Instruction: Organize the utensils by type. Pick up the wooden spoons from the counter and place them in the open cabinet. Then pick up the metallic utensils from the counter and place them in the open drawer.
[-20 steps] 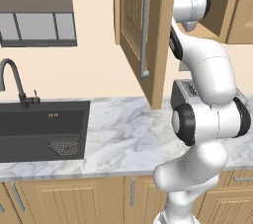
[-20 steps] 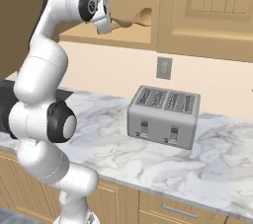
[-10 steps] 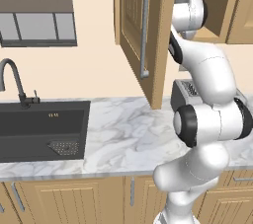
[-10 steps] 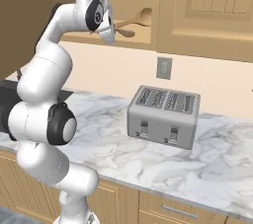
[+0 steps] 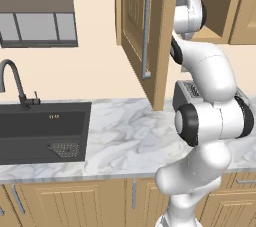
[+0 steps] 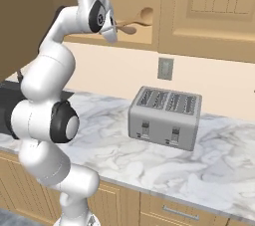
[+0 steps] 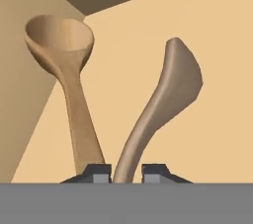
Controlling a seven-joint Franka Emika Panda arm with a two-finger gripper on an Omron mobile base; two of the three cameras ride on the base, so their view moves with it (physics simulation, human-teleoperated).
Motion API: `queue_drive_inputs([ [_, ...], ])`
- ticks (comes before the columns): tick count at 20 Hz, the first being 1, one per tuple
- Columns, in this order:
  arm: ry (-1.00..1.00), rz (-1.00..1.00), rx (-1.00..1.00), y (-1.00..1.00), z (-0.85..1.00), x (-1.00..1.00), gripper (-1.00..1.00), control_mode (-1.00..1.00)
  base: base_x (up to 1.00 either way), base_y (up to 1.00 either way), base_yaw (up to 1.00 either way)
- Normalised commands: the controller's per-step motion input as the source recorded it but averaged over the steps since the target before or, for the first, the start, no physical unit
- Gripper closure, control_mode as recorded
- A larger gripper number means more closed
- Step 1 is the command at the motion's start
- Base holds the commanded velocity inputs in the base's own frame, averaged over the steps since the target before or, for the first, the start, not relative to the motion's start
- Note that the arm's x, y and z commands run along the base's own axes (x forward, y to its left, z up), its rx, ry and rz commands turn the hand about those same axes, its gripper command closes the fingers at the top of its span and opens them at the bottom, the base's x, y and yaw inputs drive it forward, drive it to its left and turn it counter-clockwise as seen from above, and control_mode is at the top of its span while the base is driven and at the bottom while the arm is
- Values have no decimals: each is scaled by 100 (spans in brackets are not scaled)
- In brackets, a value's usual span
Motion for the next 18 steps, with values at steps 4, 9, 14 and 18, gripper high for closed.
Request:
queue_drive_inputs([
  [4,-3,0,1,0,7,37,100,-100,0,0,0],
  [9,-9,0,6,0,0,32,100,-100,0,0,0],
  [14,-6,0,2,0,0,36,100,-100,0,0,0],
  [18,-7,0,4,0,0,42,100,-100,0,0,0],
])
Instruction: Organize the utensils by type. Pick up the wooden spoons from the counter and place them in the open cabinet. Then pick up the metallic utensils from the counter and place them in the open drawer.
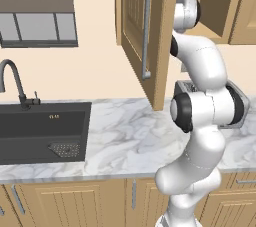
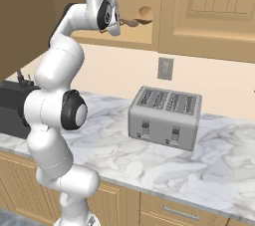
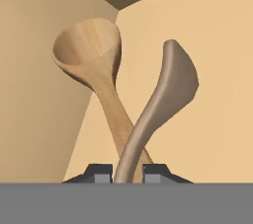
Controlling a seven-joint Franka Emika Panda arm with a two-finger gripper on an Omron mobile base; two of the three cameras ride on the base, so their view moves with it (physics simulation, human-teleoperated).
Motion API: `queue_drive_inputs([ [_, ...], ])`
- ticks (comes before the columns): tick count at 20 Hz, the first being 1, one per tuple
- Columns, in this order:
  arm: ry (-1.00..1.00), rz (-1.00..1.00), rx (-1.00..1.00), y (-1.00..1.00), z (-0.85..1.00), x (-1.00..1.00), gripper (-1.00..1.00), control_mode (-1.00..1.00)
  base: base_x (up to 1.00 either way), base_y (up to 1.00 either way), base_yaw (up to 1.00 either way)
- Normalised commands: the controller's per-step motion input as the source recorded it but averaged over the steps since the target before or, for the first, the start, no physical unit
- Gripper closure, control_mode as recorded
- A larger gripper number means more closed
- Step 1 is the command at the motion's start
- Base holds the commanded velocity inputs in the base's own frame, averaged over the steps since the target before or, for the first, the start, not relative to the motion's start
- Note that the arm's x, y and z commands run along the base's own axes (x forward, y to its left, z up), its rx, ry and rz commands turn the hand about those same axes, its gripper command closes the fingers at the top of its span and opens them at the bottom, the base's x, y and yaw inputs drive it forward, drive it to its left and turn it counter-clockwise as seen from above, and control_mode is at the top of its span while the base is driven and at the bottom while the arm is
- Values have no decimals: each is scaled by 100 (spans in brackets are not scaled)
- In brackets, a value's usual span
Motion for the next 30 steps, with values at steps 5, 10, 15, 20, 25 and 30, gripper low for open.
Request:
queue_drive_inputs([
  [5,-6,0,1,0,-3,27,-100,-100,0,0,0],
  [10,-4,0,1,0,-4,25,-100,-100,0,0,0],
  [15,-1,0,2,-9,0,7,-100,-100,0,0,0],
  [20,0,0,0,-8,0,0,-100,-100,0,0,0],
  [25,8,4,-5,-20,-5,-24,-100,-100,0,0,0],
  [30,12,9,-10,-26,-27,-50,-100,-100,0,0,0],
])
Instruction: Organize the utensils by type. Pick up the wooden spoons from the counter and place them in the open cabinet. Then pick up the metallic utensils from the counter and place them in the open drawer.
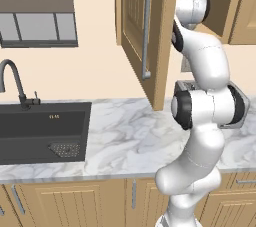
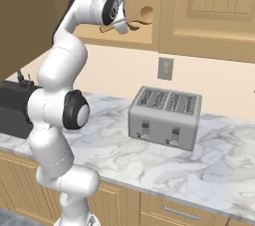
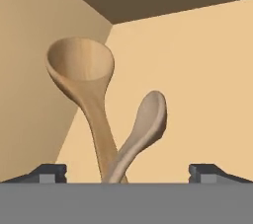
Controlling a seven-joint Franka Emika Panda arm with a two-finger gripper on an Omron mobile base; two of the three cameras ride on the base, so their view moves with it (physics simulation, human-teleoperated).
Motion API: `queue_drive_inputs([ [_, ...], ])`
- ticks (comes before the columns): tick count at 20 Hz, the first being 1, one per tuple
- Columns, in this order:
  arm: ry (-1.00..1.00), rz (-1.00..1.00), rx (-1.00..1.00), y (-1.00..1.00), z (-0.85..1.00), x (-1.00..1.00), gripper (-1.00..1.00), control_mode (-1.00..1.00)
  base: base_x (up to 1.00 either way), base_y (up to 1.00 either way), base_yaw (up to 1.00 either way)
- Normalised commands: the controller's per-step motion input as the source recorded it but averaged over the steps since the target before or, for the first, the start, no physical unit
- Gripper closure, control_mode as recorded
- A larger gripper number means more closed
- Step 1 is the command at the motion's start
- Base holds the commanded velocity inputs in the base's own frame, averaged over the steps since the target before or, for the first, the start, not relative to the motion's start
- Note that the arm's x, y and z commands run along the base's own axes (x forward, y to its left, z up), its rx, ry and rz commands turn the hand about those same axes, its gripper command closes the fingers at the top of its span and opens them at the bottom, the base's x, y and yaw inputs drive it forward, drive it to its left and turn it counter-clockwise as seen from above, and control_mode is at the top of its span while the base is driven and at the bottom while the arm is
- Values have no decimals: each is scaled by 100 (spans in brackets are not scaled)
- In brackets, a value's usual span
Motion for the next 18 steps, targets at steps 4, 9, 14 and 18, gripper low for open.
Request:
queue_drive_inputs([
  [4,6,9,-10,-38,-31,-74,-100,-100,0,0,0],
  [9,-3,2,-2,-11,-21,-84,-100,-100,0,0,0],
  [14,-15,0,-2,0,-26,-100,-100,-100,0,0,0],
  [18,-13,3,-11,9,-31,-100,-100,-100,0,0,0],
])
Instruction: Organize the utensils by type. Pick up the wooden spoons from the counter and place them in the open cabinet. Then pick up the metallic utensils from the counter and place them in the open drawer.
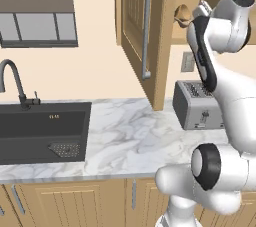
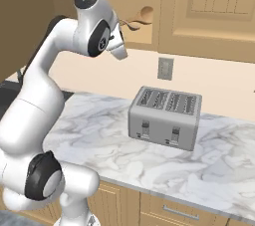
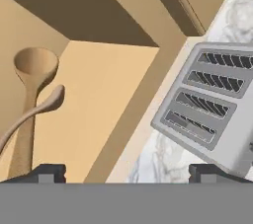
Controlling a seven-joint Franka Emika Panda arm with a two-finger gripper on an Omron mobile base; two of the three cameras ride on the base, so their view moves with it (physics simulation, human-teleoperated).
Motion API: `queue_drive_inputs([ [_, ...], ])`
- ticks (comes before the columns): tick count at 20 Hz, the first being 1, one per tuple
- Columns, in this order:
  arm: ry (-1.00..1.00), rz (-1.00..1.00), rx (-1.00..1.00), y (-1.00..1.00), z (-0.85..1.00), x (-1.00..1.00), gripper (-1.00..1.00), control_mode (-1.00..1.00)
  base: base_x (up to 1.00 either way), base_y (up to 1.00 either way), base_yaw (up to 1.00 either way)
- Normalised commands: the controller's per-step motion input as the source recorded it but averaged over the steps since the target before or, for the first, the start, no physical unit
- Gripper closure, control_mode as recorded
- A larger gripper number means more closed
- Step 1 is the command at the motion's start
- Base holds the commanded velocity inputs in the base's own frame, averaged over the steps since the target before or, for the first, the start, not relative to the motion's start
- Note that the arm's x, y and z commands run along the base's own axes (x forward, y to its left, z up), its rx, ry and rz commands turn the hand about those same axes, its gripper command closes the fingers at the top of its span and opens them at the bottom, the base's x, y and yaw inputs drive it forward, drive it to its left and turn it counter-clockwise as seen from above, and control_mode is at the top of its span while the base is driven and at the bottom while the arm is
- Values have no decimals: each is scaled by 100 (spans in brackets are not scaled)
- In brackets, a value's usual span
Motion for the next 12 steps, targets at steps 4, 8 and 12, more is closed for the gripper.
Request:
queue_drive_inputs([
  [4,0,8,-20,20,-16,-100,-100,-100,0,0,0],
  [8,0,12,-17,7,-24,-100,-100,-100,0,0,0],
  [12,0,23,-7,0,-31,-100,-100,-100,0,0,0],
])
